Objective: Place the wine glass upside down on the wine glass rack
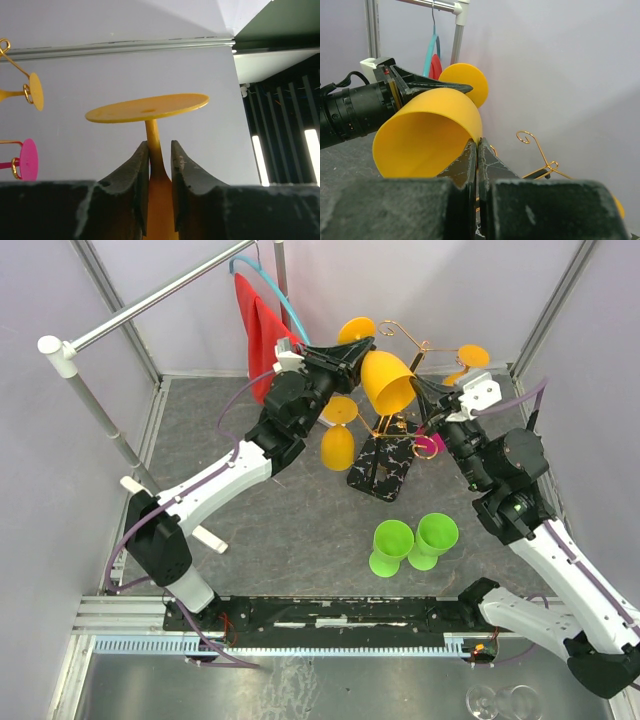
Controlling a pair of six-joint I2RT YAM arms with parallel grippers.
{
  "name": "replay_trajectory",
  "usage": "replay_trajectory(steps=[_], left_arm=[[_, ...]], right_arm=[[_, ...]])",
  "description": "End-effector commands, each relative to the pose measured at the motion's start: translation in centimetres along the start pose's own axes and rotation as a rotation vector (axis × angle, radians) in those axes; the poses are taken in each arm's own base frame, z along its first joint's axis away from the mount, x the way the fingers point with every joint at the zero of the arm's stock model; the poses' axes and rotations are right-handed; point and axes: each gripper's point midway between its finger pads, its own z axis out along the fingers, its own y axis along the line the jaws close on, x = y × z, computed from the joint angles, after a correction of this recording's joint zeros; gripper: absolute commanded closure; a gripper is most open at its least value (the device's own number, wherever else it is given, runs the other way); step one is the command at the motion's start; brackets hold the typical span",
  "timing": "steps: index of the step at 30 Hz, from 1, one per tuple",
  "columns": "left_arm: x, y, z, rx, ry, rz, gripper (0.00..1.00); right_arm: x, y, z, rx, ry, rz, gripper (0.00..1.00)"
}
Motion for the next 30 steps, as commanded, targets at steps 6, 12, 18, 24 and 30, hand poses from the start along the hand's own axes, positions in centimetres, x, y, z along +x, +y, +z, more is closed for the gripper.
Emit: replay_trajectory(steps=[6,12,18,24,30], left_arm=[[1.5,-2.6,-2.3,0.133,0.074,0.052,0.93],[-1.3,-3.1,-4.0,0.135,0.018,0.278,0.97],[-4.4,-5.7,-6.4,0.090,-0.082,0.695,0.97],[-6.3,-7.2,-9.7,0.051,-0.116,1.025,0.97],[-4.0,-5.5,-12.8,0.112,0.099,1.284,0.95]], right_arm=[[0.3,1.1,-0.4,-0.036,0.005,0.033,0.94],[2.9,-0.5,-2.1,0.043,0.138,0.004,0.78],[4.9,-1.9,-3.7,0.123,0.243,-0.019,0.64],[5.4,-4.2,-5.0,0.240,0.306,-0.058,0.46],[4.5,-5.2,-5.6,0.294,0.314,-0.035,0.31]])
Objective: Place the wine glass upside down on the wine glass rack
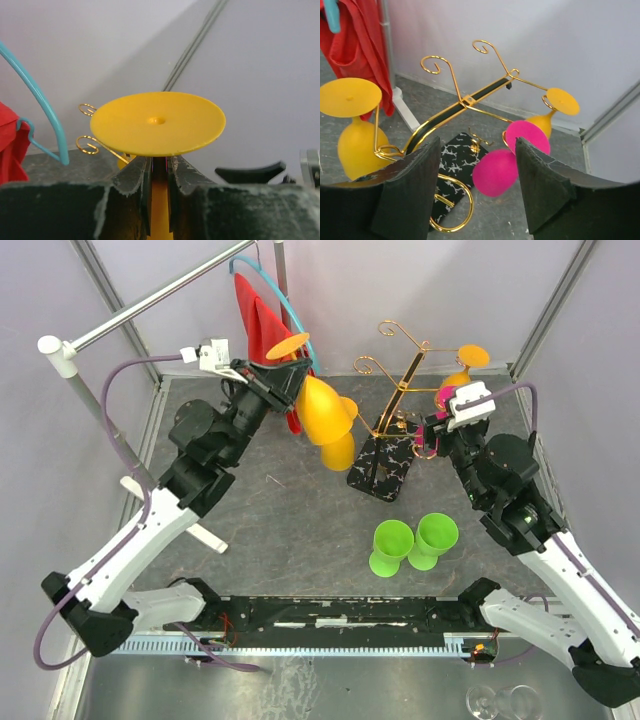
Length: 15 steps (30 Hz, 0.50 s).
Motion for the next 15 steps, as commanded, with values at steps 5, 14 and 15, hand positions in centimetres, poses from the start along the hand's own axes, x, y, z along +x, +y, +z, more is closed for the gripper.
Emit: replay_trajectory(steps=[5,14,15], left_arm=[[7.9,1.9,-5.2,0.187,0.296,0.386,0.95],[13.9,4.3,-9.0,0.222,0.320,0.588,0.94],[14.3,4.0,-9.1,0.235,0.313,0.604,0.95]], right_arm=[[-2.5,-2.7,-0.8,0.118,0.033,0.078,0.23],[-3.3,-4.0,-0.2,0.220,0.114,0.143,0.00],[-3.3,-4.2,-0.3,0.230,0.125,0.146,0.00]])
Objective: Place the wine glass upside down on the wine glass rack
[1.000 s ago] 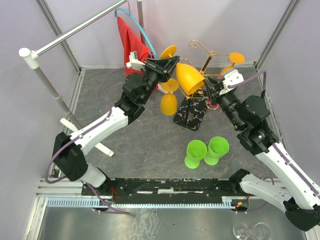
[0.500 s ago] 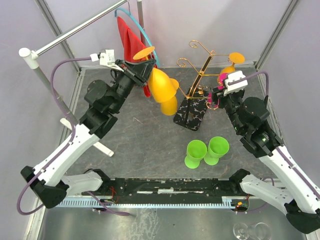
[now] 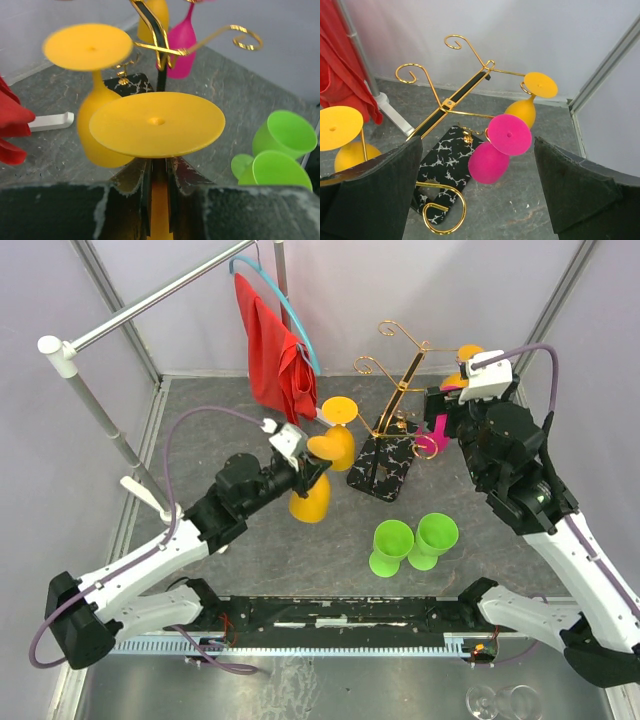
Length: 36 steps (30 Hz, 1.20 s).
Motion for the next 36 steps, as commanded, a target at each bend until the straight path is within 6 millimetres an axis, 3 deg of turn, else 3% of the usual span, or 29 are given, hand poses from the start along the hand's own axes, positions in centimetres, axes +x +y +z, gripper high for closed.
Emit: replay_trajectory(steps=[1,7,12,25,31,36], left_arm=[[-3.1,-1.5,-0.4,0.019,-0.168,0.192,0.95],[-0.7,-2.8,1.3,0.031,-0.222,0.262,0.97],[-0.3,-3.5,3.1,0.032,-0.313,0.293,0.97],[-1.8,-5.4,6.5,0.088,-0.463,0.229,0.97],[-2.2,-7.5,8.0,0.130,-0.474,0.253,0.97],[-1.3,-8.3,9.9,0.138,-0.451,0.260,0.97]], right_arm=[[-1.2,-1.7,-0.5,0.093,0.029,0.057,0.00],[-0.9,-2.7,-1.5,0.133,0.080,0.079,0.00],[-0.8,-3.6,-2.9,0.140,0.072,0.091,0.00],[0.8,-4.8,-4.1,0.168,0.093,0.049,0.00],[0.9,-5.0,-4.7,0.169,0.091,0.071,0.00],[1.3,-5.3,-5.1,0.174,0.098,0.066,0.00]])
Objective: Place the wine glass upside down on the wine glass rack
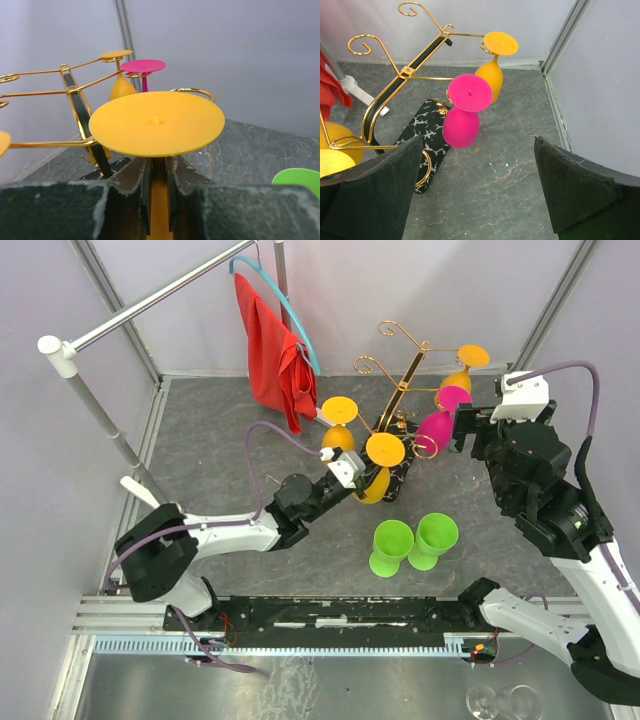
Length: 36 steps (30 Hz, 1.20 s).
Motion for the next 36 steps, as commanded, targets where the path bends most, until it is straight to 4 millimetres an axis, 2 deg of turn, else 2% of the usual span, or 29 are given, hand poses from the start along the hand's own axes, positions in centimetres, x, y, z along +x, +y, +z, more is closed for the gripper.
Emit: replay_trajectory(steps=[1,9,17,29,36], left_arm=[[-2.7,0.0,2.2,-0.005,-0.105,0.028,0.97],[-1.3,-0.2,4.0,-0.020,-0.104,0.004,0.97],[-1.4,-0.1,5.2,-0.038,-0.150,-0.029,0.97],[0.5,-0.7,7.1,-0.022,-0.130,-0.049,0.97],[0.8,-1.5,7.8,0.016,-0.128,-0.057,0.97]], right_arm=[[-0.7,-1.0,-0.8,0.023,-0.028,0.030,0.00],[-0.9,-1.7,-1.5,0.027,-0.045,0.036,0.00],[-0.8,-2.4,-1.9,0.043,-0.052,0.025,0.00],[-0.9,-2.6,-2.3,0.037,-0.057,0.032,0.00],[-0.8,-2.9,-2.5,0.042,-0.058,0.035,0.00]])
